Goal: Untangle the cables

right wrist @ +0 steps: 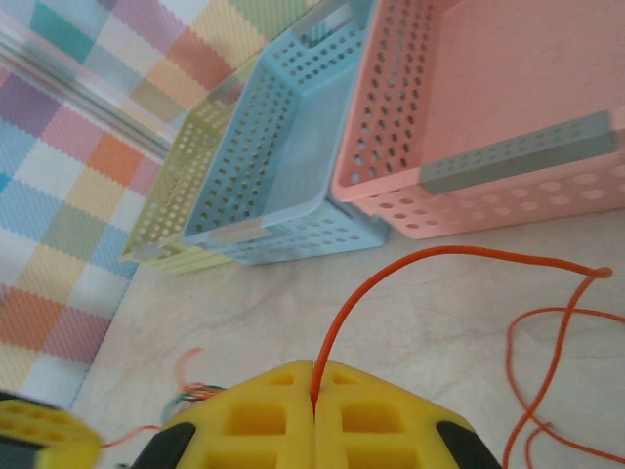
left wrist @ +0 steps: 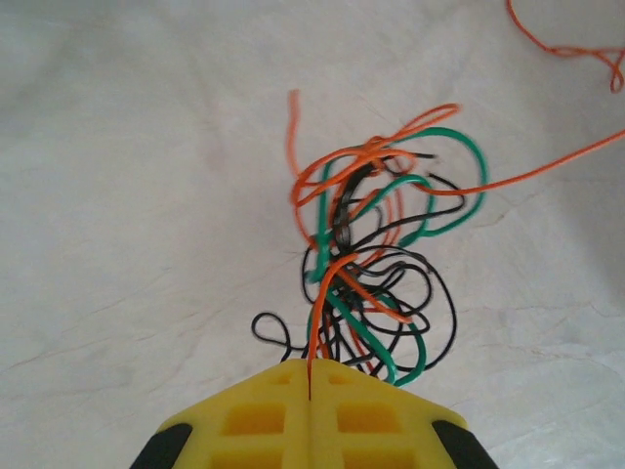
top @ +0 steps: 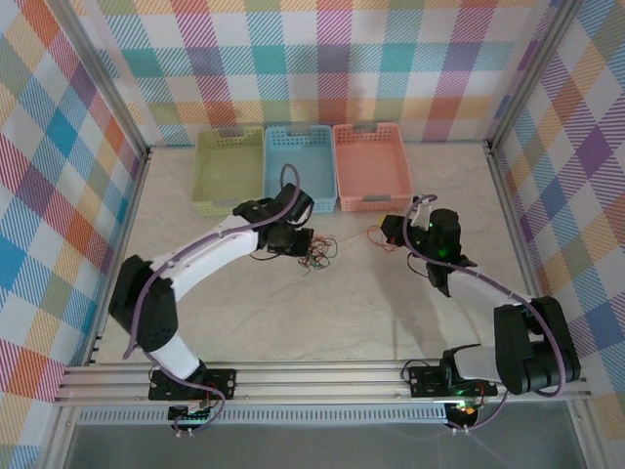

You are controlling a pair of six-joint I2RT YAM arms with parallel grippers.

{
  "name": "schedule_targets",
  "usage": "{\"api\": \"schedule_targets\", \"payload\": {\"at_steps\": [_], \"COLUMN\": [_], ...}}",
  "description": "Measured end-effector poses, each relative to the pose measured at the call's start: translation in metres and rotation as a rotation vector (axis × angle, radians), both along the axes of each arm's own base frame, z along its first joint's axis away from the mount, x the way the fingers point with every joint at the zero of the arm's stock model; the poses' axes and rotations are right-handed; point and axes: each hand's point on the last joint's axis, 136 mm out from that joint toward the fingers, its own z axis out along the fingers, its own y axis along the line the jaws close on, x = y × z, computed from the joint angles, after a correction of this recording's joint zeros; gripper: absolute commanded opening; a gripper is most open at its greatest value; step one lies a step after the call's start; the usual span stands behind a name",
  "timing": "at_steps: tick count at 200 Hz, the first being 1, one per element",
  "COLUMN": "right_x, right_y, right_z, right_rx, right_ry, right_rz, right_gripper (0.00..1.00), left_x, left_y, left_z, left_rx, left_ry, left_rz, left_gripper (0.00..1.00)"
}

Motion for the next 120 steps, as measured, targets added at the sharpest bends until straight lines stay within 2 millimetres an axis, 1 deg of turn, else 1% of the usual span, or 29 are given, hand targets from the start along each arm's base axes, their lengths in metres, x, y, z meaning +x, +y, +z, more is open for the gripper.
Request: {"api": "schedule_targets", "payload": {"at_steps": [23, 58, 73, 98, 120], "right_x": [0.001, 0.003, 0.002, 0.001, 0.002], "right_y": [-0.013, -0.030, -0.034, -0.041, -0.046], "right_z": [-0.005, -0.015, -0.022, -0.031, -0.034], "right_rx": [-0.038, -0.084, -0.100, -0.122, -0.139], "right_ry": [0.016, 0.049, 0.069, 0.095, 0.104], "right_rz": [-0.072, -0.166, -0.190, -0.221, -0.251], "right_gripper": [0.00, 0.00, 0.00, 0.00, 0.00], "left_x": [-0.004, -0.012, -0.017, -0.026, -0.033], "left_y": [0.033, 0.104, 0.128, 0.157, 0.180], "left_z": [0.025, 0.057, 0.069, 0.086, 0.095], "left_rx": [0.008, 0.002, -0.010, -0.018, 0.008], "left_ry": [-0.078, -0.175, -0.208, -0.258, -0.294], "left_rz": [0.105, 0.306, 0.374, 0.456, 0.523], "left_gripper": [0.00, 0.00, 0.00, 0.00, 0.00]}}
